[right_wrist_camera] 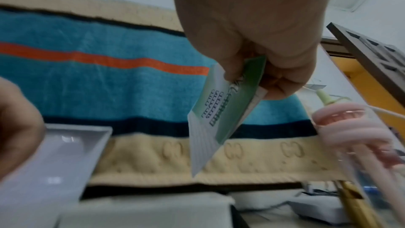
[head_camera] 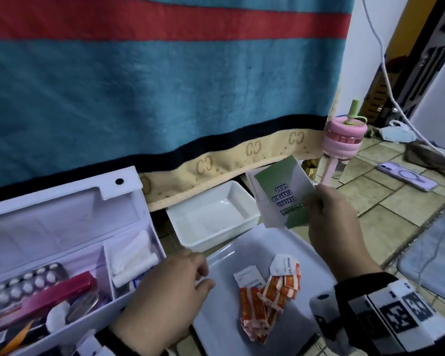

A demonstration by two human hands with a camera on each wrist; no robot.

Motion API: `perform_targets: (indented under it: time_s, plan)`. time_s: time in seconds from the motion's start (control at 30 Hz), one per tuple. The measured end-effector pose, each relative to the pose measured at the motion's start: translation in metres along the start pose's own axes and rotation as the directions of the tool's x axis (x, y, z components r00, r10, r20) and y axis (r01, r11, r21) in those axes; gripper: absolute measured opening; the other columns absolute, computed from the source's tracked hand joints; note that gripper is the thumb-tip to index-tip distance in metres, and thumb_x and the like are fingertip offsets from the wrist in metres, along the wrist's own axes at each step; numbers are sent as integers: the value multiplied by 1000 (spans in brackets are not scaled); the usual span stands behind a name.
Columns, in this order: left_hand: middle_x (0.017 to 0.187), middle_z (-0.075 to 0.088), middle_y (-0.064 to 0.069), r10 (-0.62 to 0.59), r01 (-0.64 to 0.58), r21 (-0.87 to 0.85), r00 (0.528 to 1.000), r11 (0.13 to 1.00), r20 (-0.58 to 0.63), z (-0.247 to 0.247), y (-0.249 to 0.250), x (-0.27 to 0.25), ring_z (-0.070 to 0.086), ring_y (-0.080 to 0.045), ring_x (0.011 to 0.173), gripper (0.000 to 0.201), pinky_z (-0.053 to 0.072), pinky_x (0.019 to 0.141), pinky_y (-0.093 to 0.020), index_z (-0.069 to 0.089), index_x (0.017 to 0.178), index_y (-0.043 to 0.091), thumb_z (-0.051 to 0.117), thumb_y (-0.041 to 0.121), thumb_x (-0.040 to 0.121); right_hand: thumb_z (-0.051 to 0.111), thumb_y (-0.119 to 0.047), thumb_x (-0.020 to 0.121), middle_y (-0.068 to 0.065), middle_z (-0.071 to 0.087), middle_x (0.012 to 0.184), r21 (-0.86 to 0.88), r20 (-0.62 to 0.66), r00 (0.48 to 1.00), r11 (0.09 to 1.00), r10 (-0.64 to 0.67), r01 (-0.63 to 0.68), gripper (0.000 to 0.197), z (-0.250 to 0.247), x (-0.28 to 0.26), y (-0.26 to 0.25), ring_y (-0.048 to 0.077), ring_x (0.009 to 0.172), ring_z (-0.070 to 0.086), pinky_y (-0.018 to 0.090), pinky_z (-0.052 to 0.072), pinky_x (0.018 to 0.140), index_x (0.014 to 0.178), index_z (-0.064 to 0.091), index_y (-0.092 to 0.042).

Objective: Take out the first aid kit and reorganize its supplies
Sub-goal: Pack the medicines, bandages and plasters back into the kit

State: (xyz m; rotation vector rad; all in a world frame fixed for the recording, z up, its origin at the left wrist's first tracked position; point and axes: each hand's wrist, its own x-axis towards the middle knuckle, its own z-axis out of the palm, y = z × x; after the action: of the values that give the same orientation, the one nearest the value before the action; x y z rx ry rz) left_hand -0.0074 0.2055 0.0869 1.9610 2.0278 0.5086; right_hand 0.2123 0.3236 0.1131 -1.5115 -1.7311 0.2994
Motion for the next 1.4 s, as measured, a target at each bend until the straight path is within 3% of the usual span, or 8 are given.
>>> perform_targets:
  time_s: [0.17, 0.37, 0.6, 0.77, 0.93, 1.1, 1.27, 1.4]
  plan:
    - [89, 61, 14, -109, 27, -360, 972, 933, -209, -29, -7, -8, 57, 1, 82, 15, 48, 76, -18, 58, 96, 32, 59, 43, 86, 52, -12, 94, 6, 69, 81, 388, 188, 978, 908, 92, -160, 18, -1, -5, -57, 28, 82, 64, 40, 51, 76, 81, 63, -9]
    - [89, 71, 22, -336, -7, -771, 898, 637, -286, -68, -41, -32, 64, 7, 78, 23, 50, 74, -16, 57, 101, 34, 55, 43, 80, 54, -10, 93, 5, 73, 78, 513, 480, 866, 845, -140, -148, 15, 48, -37, -126, 24, 75, 66, 32, 49, 71, 82, 65, -5]
    - [92, 72, 16, -539, 174, -691, 764, 702, -356, -99, -143, -100, 66, -7, 91, 24, 51, 88, -39, 60, 97, 40, 56, 17, 92, 54, -5, 92, 24, 71, 91, 585, 762, 514, 759, -394, -286, 17, 117, -48, -184, 25, 73, 63, 34, 53, 68, 96, 63, 9]
    - [89, 65, 26, -435, 227, -473, 810, 851, -393, -129, -189, -137, 56, 10, 91, 26, 40, 69, -7, 56, 85, 40, 55, 15, 93, 61, -17, 89, -8, 60, 68, 406, 838, 300, 888, -457, 217, 18, 157, -41, -217, 1, 62, 50, 22, 40, 65, 71, 60, -17]
    - [88, 55, 47, -319, 214, -365, 912, 906, -259, -145, -207, -134, 49, 22, 89, 54, 33, 73, 0, 55, 81, 61, 58, 8, 90, 59, -18, 91, -11, 53, 63, 517, 641, 521, 819, -564, 250, 22, 173, -23, -248, 6, 64, 46, 27, 37, 66, 70, 56, -13]
    - [141, 17, 43, -177, 123, -226, 956, 966, -233, -139, -231, -118, 17, 26, 127, 10, 20, 100, -3, 59, 94, 3, 60, 13, 89, 55, -21, 94, 0, 50, 65, 610, 414, 774, 777, -479, 154, 30, 183, -23, -262, 12, 65, 42, 32, 37, 64, 68, 44, -10]
    - [146, -13, 32, -158, 174, 26, 939, 984, -304, -132, -226, -96, -12, 6, 137, 13, -4, 110, -16, 55, 85, 15, 60, 26, 89, 54, -15, 94, -2, 59, 70, 697, 272, 841, 698, -468, 163, 21, 189, -36, -277, -2, 60, 47, 8, 37, 58, 75, 49, -8]
    - [153, -2, 22, -191, 225, 69, 923, 972, -334, -125, -221, -93, -3, -5, 142, 10, 4, 114, -24, 57, 83, 16, 61, 24, 88, 60, -15, 91, 13, 61, 73, 713, 277, 804, 673, -527, 195, 19, 201, -42, -287, 12, 69, 49, 28, 43, 66, 78, 51, -3]
